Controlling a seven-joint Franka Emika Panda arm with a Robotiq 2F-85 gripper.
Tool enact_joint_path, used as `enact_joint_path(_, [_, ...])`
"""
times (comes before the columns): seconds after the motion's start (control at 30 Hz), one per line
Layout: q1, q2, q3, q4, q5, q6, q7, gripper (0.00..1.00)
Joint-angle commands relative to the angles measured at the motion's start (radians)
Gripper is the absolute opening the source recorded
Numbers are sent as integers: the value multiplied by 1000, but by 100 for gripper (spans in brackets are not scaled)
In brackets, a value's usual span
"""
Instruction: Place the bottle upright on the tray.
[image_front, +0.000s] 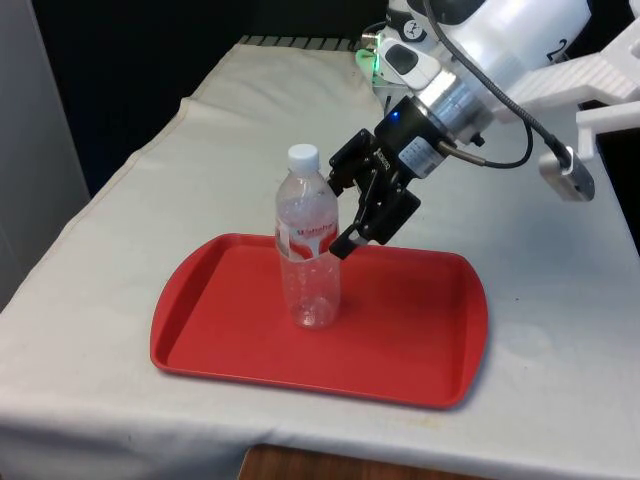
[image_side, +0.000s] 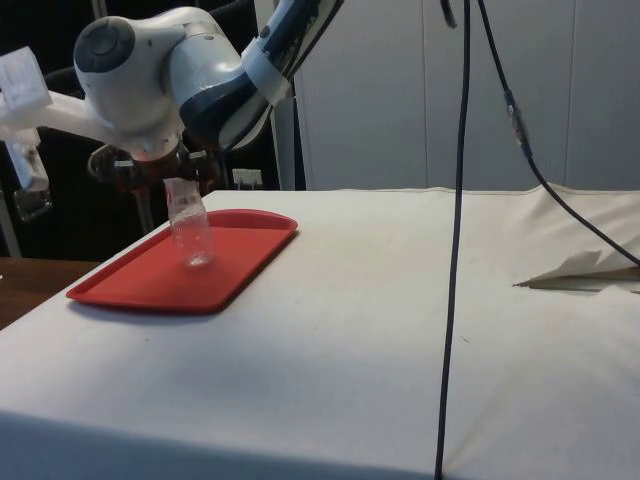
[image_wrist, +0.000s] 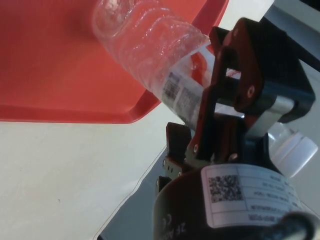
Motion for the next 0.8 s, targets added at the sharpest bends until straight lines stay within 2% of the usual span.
enact_joint_path(0.0, [0,0,1,2,1,2,0,100])
enact_joint_path(0.4, [12,-14,6,-7,3,-21,6,100])
enact_joint_path(0.77, [10,-68,14,-22,11,-50,-14,100])
